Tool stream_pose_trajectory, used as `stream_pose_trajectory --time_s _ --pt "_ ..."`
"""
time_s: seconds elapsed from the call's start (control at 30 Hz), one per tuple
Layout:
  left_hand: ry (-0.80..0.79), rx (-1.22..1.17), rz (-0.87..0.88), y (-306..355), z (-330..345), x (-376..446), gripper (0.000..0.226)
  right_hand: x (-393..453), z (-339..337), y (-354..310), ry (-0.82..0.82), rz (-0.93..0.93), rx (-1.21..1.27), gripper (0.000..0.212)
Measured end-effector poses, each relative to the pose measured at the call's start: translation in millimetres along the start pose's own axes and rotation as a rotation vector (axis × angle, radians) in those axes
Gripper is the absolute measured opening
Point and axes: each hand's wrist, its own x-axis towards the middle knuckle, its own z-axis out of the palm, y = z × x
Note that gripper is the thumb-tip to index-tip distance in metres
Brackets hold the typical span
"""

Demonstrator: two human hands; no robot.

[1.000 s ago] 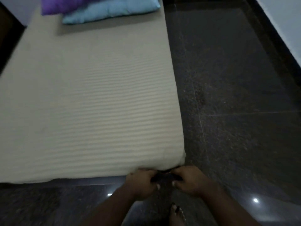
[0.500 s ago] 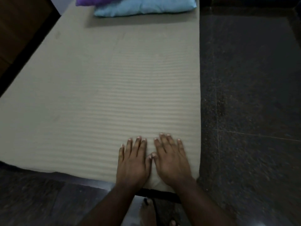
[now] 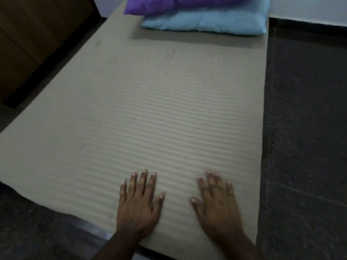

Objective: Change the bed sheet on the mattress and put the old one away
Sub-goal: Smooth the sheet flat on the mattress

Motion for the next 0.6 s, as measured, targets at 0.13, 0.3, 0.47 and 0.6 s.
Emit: stream_pose_trajectory --time_s 0.13,0.3,0.47,0.6 --pt "0.065 -0.020 -0.076 -49.6 -3.5 -4.9 0.070 -13.7 -14.0 68.1 -0.006 0.251 -0.111 0.080" --pt "0.167 -0.064 -0.405 -125.1 -8.4 4.8 0.081 28.3 -27.9 27.6 0.092 0.234 -0.038 0.078" --pt "0.230 -0.112 -0.463 -124.3 1.3 4.5 0.068 91.7 6.4 -56.7 -0.028 0.003 -0.016 0.073" --pt "0.290 -0.244 -0.643 -135.7 8.1 -17.3 0.068 42.5 29.7 -114.0 -0.055 -0.207 0.032 0.077"
